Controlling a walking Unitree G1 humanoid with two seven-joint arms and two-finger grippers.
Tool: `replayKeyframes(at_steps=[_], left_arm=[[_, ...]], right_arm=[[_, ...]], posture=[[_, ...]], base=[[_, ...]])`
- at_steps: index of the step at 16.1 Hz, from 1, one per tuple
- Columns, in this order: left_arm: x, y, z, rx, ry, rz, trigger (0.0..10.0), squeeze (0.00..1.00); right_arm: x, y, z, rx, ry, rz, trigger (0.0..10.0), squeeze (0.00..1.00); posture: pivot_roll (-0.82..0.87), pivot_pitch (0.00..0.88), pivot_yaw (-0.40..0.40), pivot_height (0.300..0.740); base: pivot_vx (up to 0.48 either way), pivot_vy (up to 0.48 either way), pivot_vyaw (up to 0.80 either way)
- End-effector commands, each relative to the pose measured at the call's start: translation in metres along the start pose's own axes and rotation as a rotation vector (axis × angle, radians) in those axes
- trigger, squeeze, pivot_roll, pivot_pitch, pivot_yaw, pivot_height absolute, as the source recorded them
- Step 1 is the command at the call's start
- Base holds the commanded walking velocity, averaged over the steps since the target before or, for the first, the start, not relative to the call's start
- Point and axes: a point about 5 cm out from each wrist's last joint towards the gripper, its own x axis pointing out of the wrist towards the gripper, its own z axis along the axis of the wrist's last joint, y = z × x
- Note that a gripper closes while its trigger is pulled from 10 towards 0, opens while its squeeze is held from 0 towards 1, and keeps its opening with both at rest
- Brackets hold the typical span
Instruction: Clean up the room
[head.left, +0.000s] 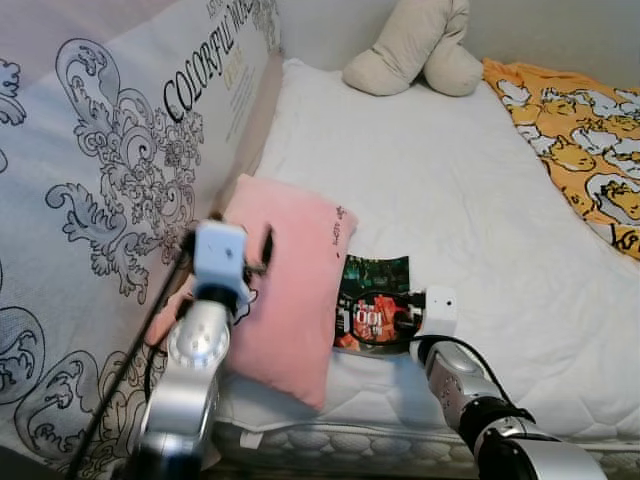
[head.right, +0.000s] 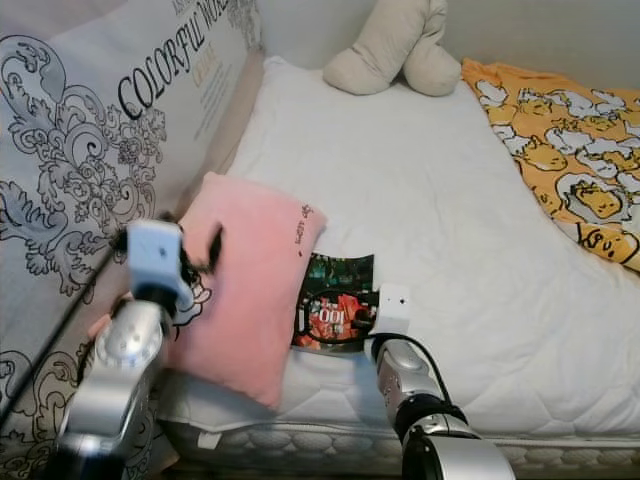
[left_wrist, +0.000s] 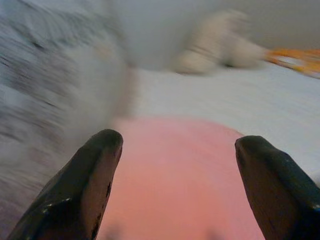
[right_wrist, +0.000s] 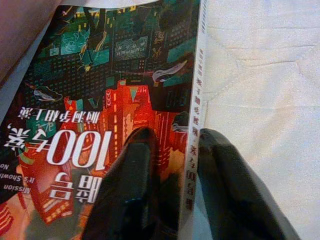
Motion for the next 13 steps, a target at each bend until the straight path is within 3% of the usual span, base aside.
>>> replayKeyframes(at_steps=[1, 3, 5, 8, 11, 13], left_arm=[[-0.009, -0.016, -0.005, -0.027, 0.031, -0.126, 10.0, 0.0], [-0.03, -0.023, -0.012, -0.022, 0.05, -0.22, 10.0, 0.0], [-0.039, -0.025, -0.01, 0.011, 0.016, -0.267, 10.0, 0.0], [-0.036, -0.026, -0.001, 0.035, -0.022, -0.316, 10.0, 0.0], [-0.029, -0.024, -0.003, 0.079, -0.011, -0.309, 10.0, 0.0], [-0.026, -0.02, -0.006, 0.064, 0.013, -0.28, 10.0, 0.0]], right_arm=[[0.001, 0.0, 0.003, -0.01, -0.01, 0.005, 10.0, 1.0], [0.0, -0.001, 0.0, -0.007, -0.004, 0.01, 10.0, 1.0], [-0.002, -0.002, -0.005, -0.011, 0.003, 0.018, 10.0, 1.0], [-0.003, -0.002, -0.007, -0.068, -0.006, 0.045, 10.0, 1.0], [-0.002, -0.002, 0.001, -0.061, -0.052, 0.048, 10.0, 1.0], [-0.002, 0.0, 0.006, -0.053, -0.075, 0.067, 10.0, 1.0]], posture=[[0.31, 0.061, -0.053, 0.74], [0.31, 0.06, -0.049, 0.74], [0.32, 0.048, -0.05, 0.74], [0.32, 0.029, -0.054, 0.74], [0.32, 0.023, -0.063, 0.74], [0.31, 0.019, -0.064, 0.74]], base=[[0.0, 0.0, 0.0], [0.0, 0.0, 0.0], [0.0, 0.0, 0.0], [0.0, 0.0, 0.0], [0.0, 0.0, 0.0], [0.0, 0.0, 0.0]])
